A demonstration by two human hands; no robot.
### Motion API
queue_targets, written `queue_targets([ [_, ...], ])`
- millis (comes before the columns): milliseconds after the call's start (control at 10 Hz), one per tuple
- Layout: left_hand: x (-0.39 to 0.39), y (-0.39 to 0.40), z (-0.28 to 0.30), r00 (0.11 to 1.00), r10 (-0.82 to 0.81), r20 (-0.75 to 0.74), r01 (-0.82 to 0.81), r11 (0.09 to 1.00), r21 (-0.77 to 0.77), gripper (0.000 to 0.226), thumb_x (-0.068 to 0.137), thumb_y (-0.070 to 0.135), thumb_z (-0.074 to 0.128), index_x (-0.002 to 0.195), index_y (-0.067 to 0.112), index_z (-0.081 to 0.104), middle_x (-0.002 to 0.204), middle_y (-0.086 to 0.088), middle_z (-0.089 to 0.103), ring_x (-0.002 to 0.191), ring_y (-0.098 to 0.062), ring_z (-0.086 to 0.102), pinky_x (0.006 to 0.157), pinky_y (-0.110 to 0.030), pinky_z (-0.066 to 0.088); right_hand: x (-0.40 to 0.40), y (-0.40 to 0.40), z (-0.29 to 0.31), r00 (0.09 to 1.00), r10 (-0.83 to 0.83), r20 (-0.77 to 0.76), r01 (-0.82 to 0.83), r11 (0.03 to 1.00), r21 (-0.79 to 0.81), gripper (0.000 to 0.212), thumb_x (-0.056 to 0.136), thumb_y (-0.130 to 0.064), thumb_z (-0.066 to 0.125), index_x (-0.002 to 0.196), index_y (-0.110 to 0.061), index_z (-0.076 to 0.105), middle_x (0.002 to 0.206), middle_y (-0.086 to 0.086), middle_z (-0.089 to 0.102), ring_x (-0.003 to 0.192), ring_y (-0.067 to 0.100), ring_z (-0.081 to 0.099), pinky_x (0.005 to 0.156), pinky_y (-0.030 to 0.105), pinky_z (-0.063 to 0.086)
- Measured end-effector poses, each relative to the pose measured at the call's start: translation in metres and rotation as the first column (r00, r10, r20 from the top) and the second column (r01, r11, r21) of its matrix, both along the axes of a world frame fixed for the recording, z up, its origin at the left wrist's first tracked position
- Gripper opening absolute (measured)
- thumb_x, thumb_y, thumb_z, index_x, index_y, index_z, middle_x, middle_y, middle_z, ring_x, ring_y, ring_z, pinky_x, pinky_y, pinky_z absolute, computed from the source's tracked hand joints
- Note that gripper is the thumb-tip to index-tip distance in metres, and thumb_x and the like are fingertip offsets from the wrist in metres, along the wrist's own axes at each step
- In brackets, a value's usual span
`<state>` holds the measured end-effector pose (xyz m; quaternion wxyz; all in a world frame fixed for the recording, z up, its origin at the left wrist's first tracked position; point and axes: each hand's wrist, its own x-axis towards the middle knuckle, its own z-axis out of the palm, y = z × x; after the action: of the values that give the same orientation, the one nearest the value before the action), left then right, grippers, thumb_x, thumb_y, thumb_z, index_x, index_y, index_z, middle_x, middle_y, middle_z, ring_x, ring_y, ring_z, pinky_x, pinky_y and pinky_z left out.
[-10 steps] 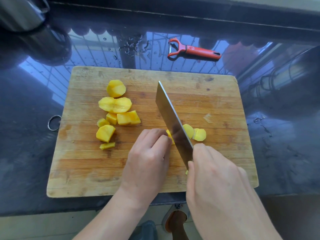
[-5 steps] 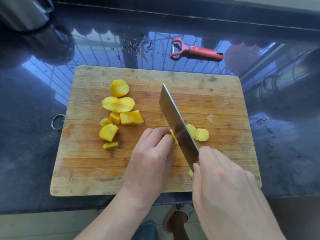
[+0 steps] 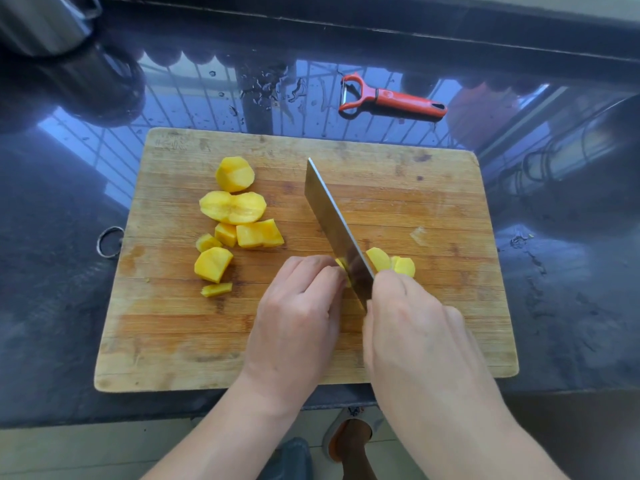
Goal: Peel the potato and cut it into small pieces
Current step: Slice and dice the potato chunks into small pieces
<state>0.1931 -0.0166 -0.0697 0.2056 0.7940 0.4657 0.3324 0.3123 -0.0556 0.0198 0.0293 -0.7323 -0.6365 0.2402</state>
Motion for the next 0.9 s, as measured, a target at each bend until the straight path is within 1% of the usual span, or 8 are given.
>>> queue_targets([
  [100,0.002,-0.001,-0.001,1.0,0.004,-0.016,-0.004,1.0,0.008,0.009,0.094,-0.003,0.068,0.09,0.003,0.073,0.1,-0.008,0.072,0.091,-0.026,0.063,0.081,-0.034,0.053,-0.002,0.009,0.001,0.991,-0.081,0.103,0.066,0.987,0.144,0.023,0.1,-0.017,0.049,0.087,-0.028,0.034,0.083,-0.006,0.05,0.068,0.03,0.058,0.053,0.038,0.045],
  [200,0.001,-0.001,0.001,1.0,-0.012,0.015,0.012,1.0,-0.002,0.006,0.095,-0.001,0.068,0.091,0.003,0.071,0.1,-0.008,0.07,0.091,-0.025,0.063,0.082,-0.036,0.054,0.005,0.01,0.002,0.99,-0.122,0.067,0.112,0.985,0.13,0.03,0.102,-0.022,0.046,0.079,-0.029,0.029,0.076,-0.007,0.047,0.067,0.028,0.053,0.054,0.039,0.04],
  [400,-0.004,0.011,0.026,0.989,-0.101,-0.104,0.081,0.98,-0.181,0.032,0.092,0.005,0.071,0.123,0.01,0.073,0.118,-0.002,0.066,0.107,-0.016,0.062,0.094,-0.026,0.054,0.035,0.009,0.007,0.968,-0.251,0.017,0.24,0.942,0.234,0.037,0.097,-0.027,0.054,0.069,-0.028,0.03,0.067,-0.013,0.046,0.06,0.007,0.047,0.048,0.033,0.037],
  [500,-0.004,0.029,0.045,0.918,-0.199,-0.343,0.137,0.971,-0.196,0.011,0.097,0.013,0.066,0.102,0.017,0.075,0.1,0.002,0.065,0.088,-0.019,0.062,0.075,-0.032,0.056,0.047,0.01,0.011,0.966,-0.259,0.011,0.248,0.933,0.26,0.041,0.097,-0.024,0.057,0.067,-0.026,0.03,0.065,-0.013,0.048,0.059,0.004,0.046,0.047,0.026,0.033],
  [600,0.006,0.037,0.063,0.837,-0.22,-0.501,0.052,0.943,-0.327,0.017,0.103,0.027,0.056,0.087,0.022,0.055,0.085,0.003,0.059,0.08,-0.024,0.061,0.064,-0.034,0.048,0.048,0.006,0.014,0.961,-0.275,-0.017,0.269,0.926,0.265,0.043,0.097,-0.023,0.059,0.066,-0.027,0.028,0.063,-0.013,0.047,0.056,0.005,0.047,0.046,0.026,0.032],
  [700,0.015,0.038,0.066,0.806,-0.185,-0.562,-0.184,0.824,-0.535,0.025,0.104,0.036,0.047,0.085,0.02,0.052,0.085,-0.001,0.062,0.079,-0.028,0.063,0.061,-0.035,0.049,0.044,0.0,0.016,0.965,-0.261,-0.039,0.262,0.93,0.259,0.04,0.096,-0.024,0.058,0.067,-0.027,0.03,0.063,-0.013,0.049,0.055,0.008,0.05,0.046,0.033,0.042],
  [800,0.021,0.039,0.065,0.893,-0.195,-0.406,-0.249,0.539,-0.805,0.034,0.106,0.032,0.043,0.087,0.01,0.062,0.071,-0.006,0.069,0.057,-0.023,0.065,0.053,-0.025,0.053,0.037,-0.005,0.014,0.968,-0.241,-0.069,0.251,0.942,0.223,0.036,0.097,-0.028,0.055,0.068,-0.029,0.033,0.065,-0.014,0.049,0.056,0.006,0.051,0.046,0.031,0.043],
  [900,0.018,0.037,0.068,0.986,-0.017,-0.163,-0.158,0.17,-0.973,0.036,0.11,0.026,0.039,0.102,0.003,0.065,0.069,-0.013,0.075,0.049,-0.024,0.059,0.047,-0.025,0.046,0.03,-0.008,0.011,0.97,-0.227,-0.09,0.241,0.946,0.217,0.036,0.093,-0.031,0.052,0.067,-0.032,0.028,0.06,-0.015,0.043,0.055,0.004,0.047,0.044,0.021,0.029],
])
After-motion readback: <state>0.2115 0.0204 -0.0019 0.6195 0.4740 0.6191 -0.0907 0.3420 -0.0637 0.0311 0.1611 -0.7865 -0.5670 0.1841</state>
